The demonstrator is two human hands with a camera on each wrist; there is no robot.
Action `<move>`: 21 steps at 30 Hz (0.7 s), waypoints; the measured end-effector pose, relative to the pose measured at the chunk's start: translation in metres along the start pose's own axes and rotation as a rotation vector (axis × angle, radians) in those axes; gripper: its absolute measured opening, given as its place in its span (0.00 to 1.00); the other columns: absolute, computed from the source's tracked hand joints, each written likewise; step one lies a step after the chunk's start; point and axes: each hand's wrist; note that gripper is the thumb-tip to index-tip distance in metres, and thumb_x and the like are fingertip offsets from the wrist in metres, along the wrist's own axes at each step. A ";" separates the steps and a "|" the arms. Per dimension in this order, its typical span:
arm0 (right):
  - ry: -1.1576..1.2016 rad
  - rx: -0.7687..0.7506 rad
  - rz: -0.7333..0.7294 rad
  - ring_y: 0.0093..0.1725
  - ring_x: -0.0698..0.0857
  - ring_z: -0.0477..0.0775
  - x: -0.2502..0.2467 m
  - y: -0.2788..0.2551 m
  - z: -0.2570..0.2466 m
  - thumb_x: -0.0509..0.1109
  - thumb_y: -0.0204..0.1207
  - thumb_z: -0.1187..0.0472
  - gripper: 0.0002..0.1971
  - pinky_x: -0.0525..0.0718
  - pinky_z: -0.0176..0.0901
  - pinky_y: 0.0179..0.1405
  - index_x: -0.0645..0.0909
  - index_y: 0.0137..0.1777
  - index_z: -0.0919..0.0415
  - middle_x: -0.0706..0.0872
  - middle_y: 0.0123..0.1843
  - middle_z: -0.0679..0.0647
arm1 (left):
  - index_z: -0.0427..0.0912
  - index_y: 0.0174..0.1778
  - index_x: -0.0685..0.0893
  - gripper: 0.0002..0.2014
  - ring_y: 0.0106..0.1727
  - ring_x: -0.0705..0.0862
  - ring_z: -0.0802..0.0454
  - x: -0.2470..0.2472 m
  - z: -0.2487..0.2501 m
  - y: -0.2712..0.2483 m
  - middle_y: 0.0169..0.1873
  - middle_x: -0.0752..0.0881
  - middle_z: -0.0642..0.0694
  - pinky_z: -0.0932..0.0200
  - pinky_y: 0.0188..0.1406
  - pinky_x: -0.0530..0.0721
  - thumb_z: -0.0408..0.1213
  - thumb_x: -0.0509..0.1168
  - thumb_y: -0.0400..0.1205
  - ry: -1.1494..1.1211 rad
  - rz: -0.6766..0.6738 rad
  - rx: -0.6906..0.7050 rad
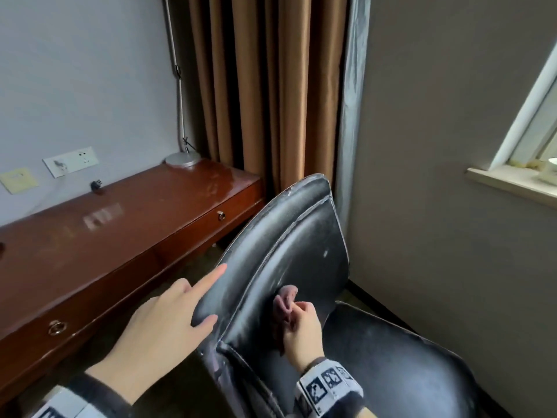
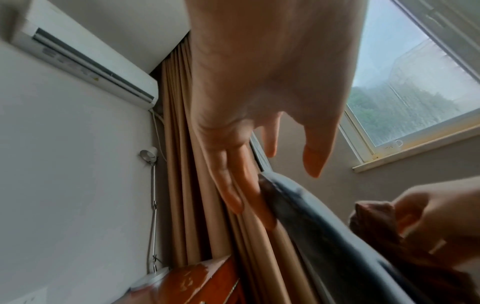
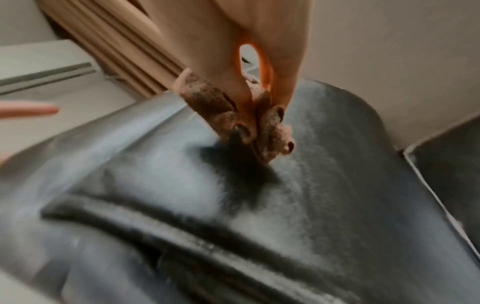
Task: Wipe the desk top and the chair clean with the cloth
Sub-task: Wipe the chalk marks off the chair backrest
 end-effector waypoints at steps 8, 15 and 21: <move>-0.136 -0.008 -0.175 0.42 0.78 0.33 -0.024 -0.045 -0.035 0.63 0.66 0.56 0.11 0.69 0.16 0.39 0.83 0.45 0.45 0.80 0.43 0.46 | 0.79 0.68 0.31 0.44 0.42 0.80 0.58 -0.006 -0.019 0.017 0.41 0.76 0.56 0.60 0.47 0.82 0.54 0.65 0.80 -0.069 -0.121 0.110; -0.160 -0.038 0.053 0.54 0.81 0.60 -0.012 0.063 -0.056 0.64 0.75 0.72 0.13 0.74 0.31 0.48 0.81 0.56 0.59 0.74 0.56 0.62 | 0.76 0.67 0.29 0.46 0.42 0.80 0.57 0.000 -0.023 0.021 0.41 0.76 0.56 0.60 0.48 0.82 0.53 0.66 0.79 -0.073 -0.088 0.122; -0.225 -0.282 -0.126 0.48 0.83 0.43 -0.004 -0.070 -0.033 0.56 0.70 0.53 0.15 0.83 0.32 0.46 0.83 0.50 0.48 0.81 0.52 0.47 | 0.76 0.74 0.34 0.46 0.41 0.80 0.56 0.001 -0.026 0.023 0.40 0.76 0.56 0.58 0.49 0.83 0.53 0.67 0.78 -0.110 -0.112 0.104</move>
Point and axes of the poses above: each hand's wrist, its own y-axis towards the middle knuckle, its own x-axis out of the palm, z = x × y
